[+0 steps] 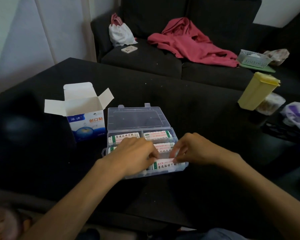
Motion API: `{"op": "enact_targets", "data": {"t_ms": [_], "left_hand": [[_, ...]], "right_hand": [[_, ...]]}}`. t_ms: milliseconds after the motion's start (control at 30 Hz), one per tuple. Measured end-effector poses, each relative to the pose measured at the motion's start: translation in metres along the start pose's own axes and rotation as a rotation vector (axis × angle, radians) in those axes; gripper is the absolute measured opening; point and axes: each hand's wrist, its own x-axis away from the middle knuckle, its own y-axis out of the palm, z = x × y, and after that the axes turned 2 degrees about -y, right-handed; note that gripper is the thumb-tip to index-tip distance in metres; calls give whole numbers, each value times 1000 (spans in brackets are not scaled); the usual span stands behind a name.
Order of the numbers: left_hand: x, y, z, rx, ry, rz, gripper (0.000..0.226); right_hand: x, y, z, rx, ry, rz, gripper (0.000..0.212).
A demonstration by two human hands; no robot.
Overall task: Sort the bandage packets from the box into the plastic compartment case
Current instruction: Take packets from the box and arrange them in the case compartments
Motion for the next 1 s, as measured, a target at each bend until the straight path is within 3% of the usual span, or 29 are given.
{"op": "enact_targets", "data": {"t_ms": [133, 233, 400, 467, 600, 733, 867, 1000], "left_hand": [[0, 1, 2, -10, 24, -30, 28], [2, 2, 0, -11, 45, -62, 40], [2, 6, -2, -69, 36, -33, 49], [2, 6, -2, -66, 43, -26, 48], [1, 7, -1, -77, 45, -22, 48], [2, 8, 0, -94, 53, -24, 45], [0, 8, -2, -90, 53, -16, 47], [-1, 9, -1, -126, 59, -24, 43]], "right_hand": [[-6, 2, -1, 108, -24, 63, 6], [-6, 4, -4, 194, -32, 111, 7], [-1, 0, -11, 329, -76, -15, 23], [4, -8, -13, 298, -80, -50, 25], [12, -29, -17, 206, -12, 46, 18], [6, -23, -20, 221, 214, -153, 21], [0, -14, -24, 215, 301, -284, 27], [-4, -12, -27, 130, 356, -395, 12]]}}
